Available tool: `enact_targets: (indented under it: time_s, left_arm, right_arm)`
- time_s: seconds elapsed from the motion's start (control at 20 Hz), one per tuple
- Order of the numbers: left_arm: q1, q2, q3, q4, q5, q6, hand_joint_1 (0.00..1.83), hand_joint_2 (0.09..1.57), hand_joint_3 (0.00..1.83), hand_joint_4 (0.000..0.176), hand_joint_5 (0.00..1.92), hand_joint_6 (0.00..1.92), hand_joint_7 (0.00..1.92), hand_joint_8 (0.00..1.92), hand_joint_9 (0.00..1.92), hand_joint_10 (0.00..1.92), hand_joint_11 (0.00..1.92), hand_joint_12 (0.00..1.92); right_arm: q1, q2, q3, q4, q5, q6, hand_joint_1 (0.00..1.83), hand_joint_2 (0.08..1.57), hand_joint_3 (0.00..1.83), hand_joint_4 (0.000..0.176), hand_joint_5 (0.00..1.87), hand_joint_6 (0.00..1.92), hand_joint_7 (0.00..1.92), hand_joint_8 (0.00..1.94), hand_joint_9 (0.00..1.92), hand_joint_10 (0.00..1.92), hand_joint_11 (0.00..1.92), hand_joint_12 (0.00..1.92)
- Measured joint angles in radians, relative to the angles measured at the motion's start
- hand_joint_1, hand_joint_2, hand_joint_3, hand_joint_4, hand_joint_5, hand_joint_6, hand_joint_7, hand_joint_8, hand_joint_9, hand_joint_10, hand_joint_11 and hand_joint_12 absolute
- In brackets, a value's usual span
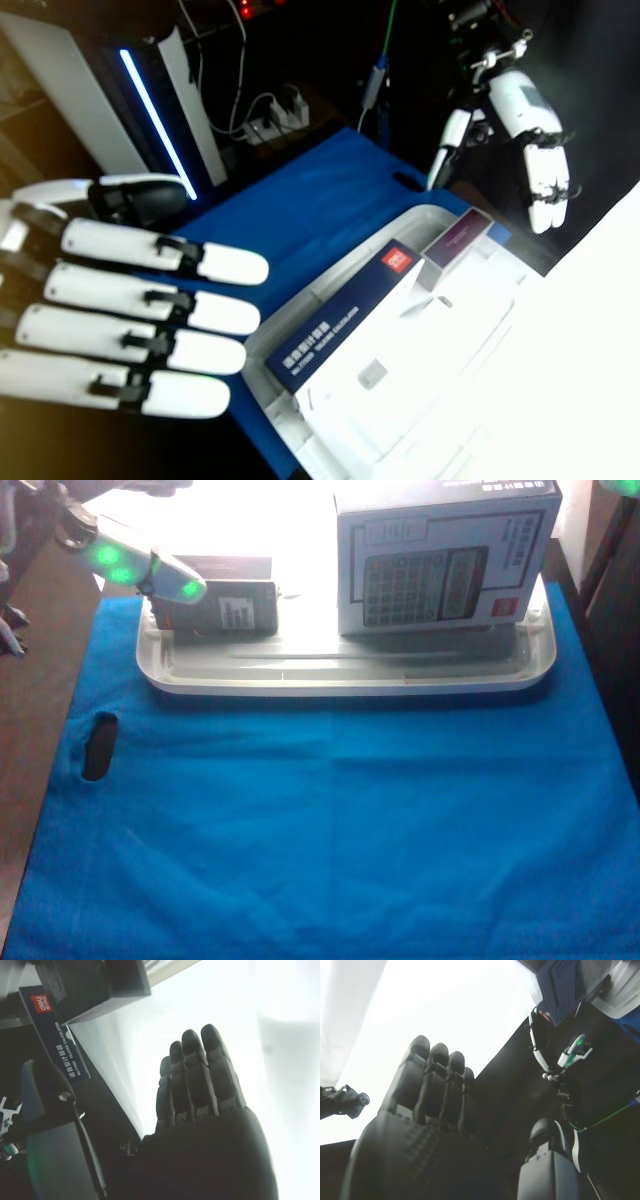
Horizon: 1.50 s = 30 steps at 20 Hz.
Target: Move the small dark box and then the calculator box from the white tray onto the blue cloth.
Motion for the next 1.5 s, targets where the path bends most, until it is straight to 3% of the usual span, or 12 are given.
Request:
enact_targets:
  time_s: [0.3,0.5,0.55,0.65,0.8,0.85,0.9,0.95,1.0,1.1,1.4,1.5]
  left_arm:
    - [0.026,-0.013,0.013,0.003,0.024,-0.008,0.84,0.84,0.0,0.0,0.27,0.0,0.49,0.01,0.53,0.0,0.44,0.1]
    - [0.027,-0.023,0.025,0.005,0.039,-0.009,1.01,0.9,0.0,0.0,0.68,0.02,0.71,0.0,0.76,0.01,0.69,0.17]
    - [0.03,-0.027,0.026,0.005,0.041,-0.009,1.04,0.91,0.0,0.0,0.72,0.01,0.74,0.0,0.78,0.0,0.7,0.26]
    - [0.031,-0.033,0.026,0.011,0.043,-0.009,1.17,0.93,0.0,0.0,0.81,0.0,0.93,0.01,0.95,0.02,0.65,0.78]
    - [0.031,-0.046,0.038,0.012,0.043,-0.009,1.19,0.97,0.0,0.0,0.92,0.02,1.0,0.01,0.87,0.0,0.36,0.93]
    - [0.031,-0.047,0.039,0.012,0.045,-0.01,1.17,1.05,0.0,0.0,1.06,0.62,1.02,0.01,0.86,0.01,0.32,0.99]
    - [0.031,-0.05,0.046,0.008,0.043,-0.009,1.22,1.11,0.0,0.0,1.08,0.68,0.94,0.97,0.91,0.04,0.34,1.15]
    - [0.031,-0.052,0.05,0.004,0.043,-0.01,1.23,1.13,0.0,0.0,1.08,0.69,0.87,1.25,0.85,0.35,0.36,1.31]
    - [0.034,-0.056,0.051,-0.005,0.042,-0.011,1.24,1.13,0.0,0.0,1.1,0.7,0.82,1.31,0.68,0.71,0.32,1.34]
    - [0.034,-0.058,0.054,-0.008,0.04,-0.013,1.24,1.12,0.0,0.0,1.12,0.67,0.82,1.31,0.66,0.83,0.37,1.36]
    - [0.035,-0.055,0.061,-0.061,0.011,-0.01,1.23,1.1,0.0,0.0,1.08,0.77,0.92,1.12,0.95,0.69,0.78,1.17]
    - [0.037,-0.037,0.047,-0.069,-0.008,-0.011,1.23,1.12,0.0,0.0,1.07,0.75,0.9,1.2,0.96,0.7,0.8,1.13]
  right_arm:
    - [0.0,-0.001,0.0,0.0,0.002,0.0,0.21,0.96,0.0,0.0,0.35,0.0,0.48,0.01,0.42,0.0,0.34,0.01]
    - [0.0,-0.002,0.0,0.001,0.002,0.0,0.24,0.96,0.0,0.022,0.36,0.0,0.49,0.01,0.44,0.01,0.34,0.01]
    - [0.0,-0.003,0.0,0.0,0.002,0.0,0.24,0.96,0.0,0.024,0.36,0.0,0.49,0.01,0.45,0.01,0.35,0.02]
    - [0.0,-0.003,0.0,0.001,0.006,0.0,0.24,0.95,0.0,0.033,0.36,0.01,0.48,0.0,0.44,0.01,0.35,0.01]
    - [0.0,-0.003,0.0,0.001,0.013,0.0,0.24,0.95,0.0,0.042,0.37,0.0,0.47,0.0,0.44,0.0,0.35,0.01]
    - [0.0,-0.003,0.0,0.0,0.014,0.0,0.24,0.96,0.0,0.039,0.36,0.0,0.46,0.0,0.44,0.0,0.35,0.01]
    - [0.0,-0.003,0.0,0.0,0.017,0.0,0.24,0.96,0.0,0.037,0.36,0.0,0.46,0.0,0.44,0.0,0.36,0.01]
    - [0.0,-0.003,0.0,0.0,0.018,0.001,0.25,0.97,0.0,0.043,0.37,0.0,0.46,0.0,0.44,0.0,0.35,0.01]
    - [0.0,-0.003,0.0,0.0,0.021,0.003,0.24,0.97,0.0,0.052,0.37,0.0,0.46,0.0,0.43,0.0,0.36,0.01]
    - [0.0,-0.003,0.0,0.0,0.024,0.003,0.24,0.97,0.0,0.05,0.37,0.0,0.46,0.0,0.43,0.0,0.36,0.01]
    - [0.0,-0.003,0.0,0.0,0.024,0.003,0.25,0.97,0.0,0.079,0.39,0.01,0.47,0.01,0.44,0.01,0.36,0.01]
    - [0.0,-0.005,0.0,-0.001,0.026,0.004,0.25,0.98,0.0,0.07,0.38,0.0,0.46,0.0,0.43,0.0,0.37,0.01]
